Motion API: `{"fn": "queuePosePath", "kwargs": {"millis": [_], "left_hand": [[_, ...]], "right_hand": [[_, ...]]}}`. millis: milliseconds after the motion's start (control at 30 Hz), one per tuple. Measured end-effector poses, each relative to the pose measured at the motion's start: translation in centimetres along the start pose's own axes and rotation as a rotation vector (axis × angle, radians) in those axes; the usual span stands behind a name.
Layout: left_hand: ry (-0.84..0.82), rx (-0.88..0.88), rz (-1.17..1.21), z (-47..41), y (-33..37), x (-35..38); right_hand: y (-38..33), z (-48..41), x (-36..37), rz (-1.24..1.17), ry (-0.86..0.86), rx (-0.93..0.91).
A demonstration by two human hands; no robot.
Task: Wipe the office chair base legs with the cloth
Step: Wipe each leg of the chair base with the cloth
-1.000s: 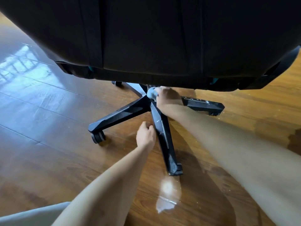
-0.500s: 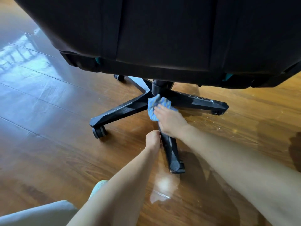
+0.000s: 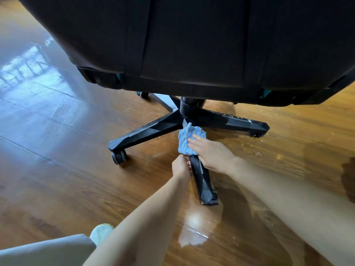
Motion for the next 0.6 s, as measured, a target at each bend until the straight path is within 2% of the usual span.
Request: {"fn": "queuePosePath", "kwargs": {"millis": [100,233,300,400,500,600], "left_hand": [[-0.021,0.015,-0.008,-0.1,0.0,0.4],[-0.023,-0.037,0.018,0.0,-0.2,0.0],[0.019,-0.058,0.03,0.1,0.1,-0.1],[0.143,0.0,-0.008,0.2,0.4,-0.6],[0.301,0.108,-0.182,0.3,0.2,-1.8],[0.39,0.181,-0.285,0.6,0.1,-2.2]], "right_hand": [[0.9,-2.5,-0.9,0.041,0.023,0.019],[0.8,-5.7,-1.2,-0.006,0.05,0.135],[0.4,-5.2,-0.6,-0.01,0.056,0.147],[-0.5,-2.1,1.0,-0.002,0.04,0.073],[-1.9,1.9,2.1,-0.004,-0.048,-0.078],[-1.6,2.2,1.1,0.001,-0.084,-0.114]]}}
Point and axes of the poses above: each hand's wrist, its own z-axis away from the middle knuckle, its own x-axis out of the palm, y = z × x, the point moved 1 cm from there along -z, towards the middle knuckle, and after that the axes turned 10 degrees about -x, right-handed, at the moved point
